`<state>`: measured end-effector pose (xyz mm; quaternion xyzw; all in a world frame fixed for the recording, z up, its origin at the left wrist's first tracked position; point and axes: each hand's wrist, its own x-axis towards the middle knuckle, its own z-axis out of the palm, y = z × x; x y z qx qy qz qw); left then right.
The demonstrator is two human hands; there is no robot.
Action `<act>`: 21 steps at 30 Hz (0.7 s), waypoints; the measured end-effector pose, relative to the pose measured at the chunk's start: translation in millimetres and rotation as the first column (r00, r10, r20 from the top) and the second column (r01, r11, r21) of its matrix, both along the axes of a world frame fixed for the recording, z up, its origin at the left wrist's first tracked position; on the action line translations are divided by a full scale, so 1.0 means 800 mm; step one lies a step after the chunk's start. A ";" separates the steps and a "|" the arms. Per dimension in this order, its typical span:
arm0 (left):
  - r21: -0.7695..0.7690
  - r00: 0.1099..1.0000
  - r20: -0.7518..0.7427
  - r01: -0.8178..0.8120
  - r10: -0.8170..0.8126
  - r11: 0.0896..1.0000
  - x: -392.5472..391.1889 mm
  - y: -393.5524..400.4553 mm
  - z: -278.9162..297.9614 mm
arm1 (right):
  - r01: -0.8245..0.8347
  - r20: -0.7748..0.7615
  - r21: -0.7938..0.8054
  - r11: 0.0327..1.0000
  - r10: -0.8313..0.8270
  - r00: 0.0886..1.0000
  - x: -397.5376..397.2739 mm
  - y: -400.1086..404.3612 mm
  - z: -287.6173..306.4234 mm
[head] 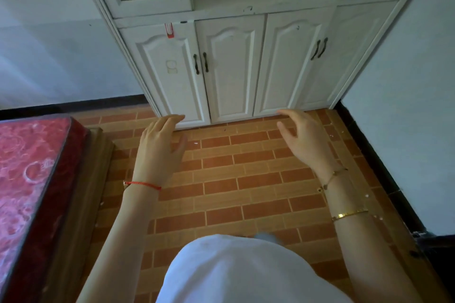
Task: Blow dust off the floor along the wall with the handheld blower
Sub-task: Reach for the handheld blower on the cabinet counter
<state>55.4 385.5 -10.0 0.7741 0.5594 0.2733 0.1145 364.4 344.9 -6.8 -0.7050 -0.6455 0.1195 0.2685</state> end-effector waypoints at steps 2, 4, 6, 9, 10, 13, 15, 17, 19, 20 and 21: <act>-0.018 1.000 0.001 0.014 -0.014 1.000 0.012 0.036 0.002 | 0.012 0.000 -0.008 1.000 -0.012 1.000 0.008 0.027 -0.002; -0.029 1.000 0.004 0.022 -0.022 0.999 0.023 0.073 0.003 | 0.014 -0.001 -0.013 1.000 -0.014 1.000 0.017 0.055 -0.005; -0.015 0.999 0.002 0.037 -0.037 0.999 0.037 0.112 0.002 | 0.021 -0.013 -0.029 0.999 -0.021 1.000 0.028 0.086 -0.009; 0.008 0.999 0.004 0.054 -0.054 0.999 0.062 0.172 -0.004 | 0.037 -0.037 -0.047 0.998 -0.039 0.999 0.048 0.141 -0.020; 0.015 0.999 0.009 0.054 -0.054 0.998 0.072 0.193 -0.006 | 0.046 -0.042 -0.052 0.998 -0.048 0.998 0.056 0.162 -0.022; 0.018 0.999 0.008 0.046 -0.046 0.999 0.106 0.256 -0.010 | 0.044 -0.083 -0.050 0.998 -0.049 0.995 0.088 0.228 -0.027; 0.024 0.999 0.007 0.043 -0.043 0.999 0.129 0.300 -0.010 | 0.028 -0.089 -0.037 0.999 -0.032 0.995 0.115 0.278 -0.027; 0.034 0.999 0.012 0.029 -0.030 0.999 0.153 0.343 -0.008 | 0.011 -0.084 -0.030 0.999 -0.014 0.996 0.142 0.328 -0.021; 0.041 1.000 0.026 0.009 -0.010 0.999 0.175 0.381 -0.003 | -0.012 -0.080 -0.005 1.000 0.012 0.997 0.168 0.378 -0.011; 0.047 0.999 0.034 -0.004 0.002 0.999 0.185 0.400 -0.001 | -0.026 -0.076 0.009 1.000 0.027 0.997 0.181 0.403 -0.006; 0.053 0.999 0.039 -0.018 0.016 0.998 0.194 0.417 0.000 | -0.042 -0.073 0.024 0.999 0.043 0.996 0.192 0.429 -0.002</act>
